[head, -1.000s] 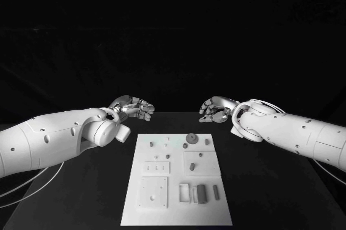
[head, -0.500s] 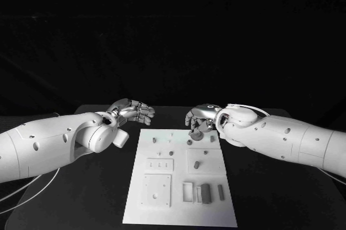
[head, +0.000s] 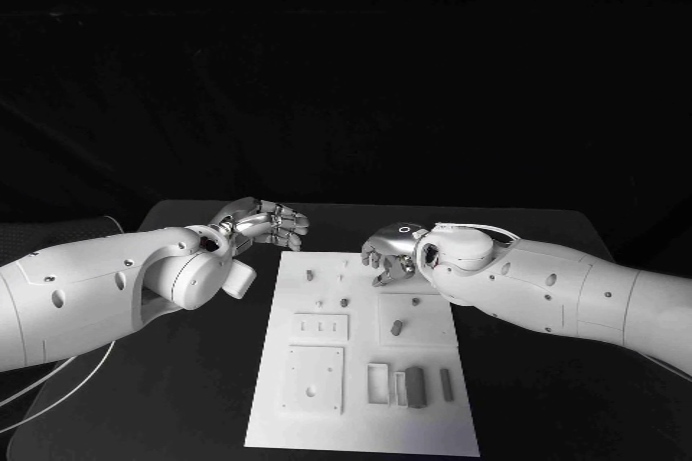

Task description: Assemble the parts on the task board

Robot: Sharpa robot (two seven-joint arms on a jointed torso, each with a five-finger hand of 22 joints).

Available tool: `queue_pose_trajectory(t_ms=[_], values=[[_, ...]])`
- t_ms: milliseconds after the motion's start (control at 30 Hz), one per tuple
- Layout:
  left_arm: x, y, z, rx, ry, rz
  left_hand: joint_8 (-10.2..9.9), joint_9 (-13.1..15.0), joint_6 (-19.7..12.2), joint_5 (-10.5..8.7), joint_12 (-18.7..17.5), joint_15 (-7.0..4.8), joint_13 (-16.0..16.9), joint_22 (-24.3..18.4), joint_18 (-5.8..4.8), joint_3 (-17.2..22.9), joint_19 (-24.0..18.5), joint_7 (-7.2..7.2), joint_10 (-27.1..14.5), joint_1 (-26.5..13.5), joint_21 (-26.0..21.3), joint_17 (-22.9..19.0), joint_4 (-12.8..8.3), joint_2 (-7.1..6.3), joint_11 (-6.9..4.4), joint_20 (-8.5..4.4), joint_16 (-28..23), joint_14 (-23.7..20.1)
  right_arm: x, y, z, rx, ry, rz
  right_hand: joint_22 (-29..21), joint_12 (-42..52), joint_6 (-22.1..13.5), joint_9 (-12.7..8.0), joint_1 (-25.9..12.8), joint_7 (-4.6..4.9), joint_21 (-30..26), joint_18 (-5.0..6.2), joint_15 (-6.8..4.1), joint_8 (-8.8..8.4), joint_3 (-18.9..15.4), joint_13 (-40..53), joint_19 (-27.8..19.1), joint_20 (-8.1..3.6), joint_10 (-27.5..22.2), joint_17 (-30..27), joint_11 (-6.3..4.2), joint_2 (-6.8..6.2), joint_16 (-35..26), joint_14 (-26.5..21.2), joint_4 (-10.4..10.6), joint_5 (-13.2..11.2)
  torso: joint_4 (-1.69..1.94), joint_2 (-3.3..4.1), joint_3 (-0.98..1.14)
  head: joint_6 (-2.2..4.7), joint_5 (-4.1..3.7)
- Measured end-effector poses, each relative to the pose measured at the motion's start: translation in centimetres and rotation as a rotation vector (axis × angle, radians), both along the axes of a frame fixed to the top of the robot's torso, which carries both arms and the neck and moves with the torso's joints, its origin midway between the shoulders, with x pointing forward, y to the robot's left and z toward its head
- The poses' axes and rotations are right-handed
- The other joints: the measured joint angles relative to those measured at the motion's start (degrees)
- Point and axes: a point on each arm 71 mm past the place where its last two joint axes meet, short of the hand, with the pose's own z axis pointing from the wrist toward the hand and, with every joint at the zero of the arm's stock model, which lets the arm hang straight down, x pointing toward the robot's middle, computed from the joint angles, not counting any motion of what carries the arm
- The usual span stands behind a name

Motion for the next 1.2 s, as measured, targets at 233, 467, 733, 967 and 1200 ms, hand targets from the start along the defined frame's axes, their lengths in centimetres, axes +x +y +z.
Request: queue_pose_trajectory(t_ms=[233,467,733,967,1200], values=[[0.0,0.0,0.0,0.0,0.002,0.002,-0.22,-0.05,-0.2,0.0,-0.27,0.0,-0.06,0.0,-0.32,0.0,0.19,0.2,-0.32,0.0,0.0,0.25,0.0,0.0,0.31,-0.19,-0.4,0.0,0.1,-0.5,-0.4,-0.032,-0.003,-0.014,0.0,0.0,0.01,-0.2,-0.69,0.01,-0.34,-0.1,1.52,0.0,0.24,-1.94,-0.65,0.42,-3.18,-0.81,1.92,-0.69,0.56,-0.54,0.24,0.22,0.27,0.8,-0.04,0.0,-0.2],[0.1,0.1,0.0,0.001,0.004,0.004,-0.22,-0.05,-0.2,0.0,-0.26,0.0,-0.06,0.04,-0.46,0.0,0.2,0.2,-0.52,-0.18,-0.21,0.4,0.0,-0.18,0.5,-0.19,-0.4,0.0,0.3,-1.0,-0.4,-0.05,-0.015,-0.027,0.0,0.0,-0.3,-0.34,-1.3,0.07,-0.99,-0.41,2.24,-0.22,0.81,-3.16,-0.75,0.52,-4.81,-1.31,2.55,-1.29,1.23,-1.2,0.3,0.22,0.36,1.37,-0.04,-0.03,-0.36],[0.0,0.1,-0.1,0.002,0.007,0.004,-0.31,-0.05,-0.4,0.0,-0.48,0.0,-0.06,0.04,-0.69,0.0,0.2,0.4,-0.71,-0.23,-0.21,0.53,0.0,-0.23,0.32,-0.19,-0.4,0.0,0.4,-1.4,-0.7,-0.062,-0.022,-0.041,0.0,1.12,-0.78,-0.37,-1.52,-0.4,-0.99,-0.41,1.88,-0.21,1.36,-2.55,-0.94,0.72,-2.75,-1.81,1.95,-1.51,1.91,-1.57,0.06,0.22,0.4,1.84,-0.01,0.17,-0.47],[0.0,0.1,-0.1,0.004,0.012,0.004,-0.43,-0.05,-0.4,0.0,-0.72,0.0,-0.06,0.05,-0.71,0.0,0.2,0.4,-0.83,-0.23,-0.21,0.61,0.0,-0.23,0.43,-0.18,-0.63,0.0,0.4,-1.1,-0.9,-0.055,-0.029,-0.04,0.0,2.56,-1.77,-0.49,-1.5,-1.76,-0.99,-0.41,0.85,-0.71,1.36,-0.31,-0.93,0.74,0.25,-2.32,0.99,-1.53,2.56,-2.59,0.06,0.22,0.5,2.1,0.01,0.21,-0.5],[0.0,0.1,-0.1,0.005,0.017,0.004,-0.43,-0.05,-0.4,0.0,-0.72,0.0,-0.06,0.08,-0.76,0.0,0.2,0.4,-0.92,-0.46,-0.21,0.76,0.0,-0.46,0.51,-0.18,-0.63,0.0,0.4,-1.0,-0.8,-0.048,-0.037,-0.039,-0.01,3.51,-2.67,0.02,-1.22,-2.66,-0.46,-0.41,0.34,-0.77,1.36,4.64,-1.47,0.83,0.97,-3.02,0.5,-1.82,3.46,-3.48,0.06,0.22,0.51,2.27,-0.01,0.09,-0.3]])
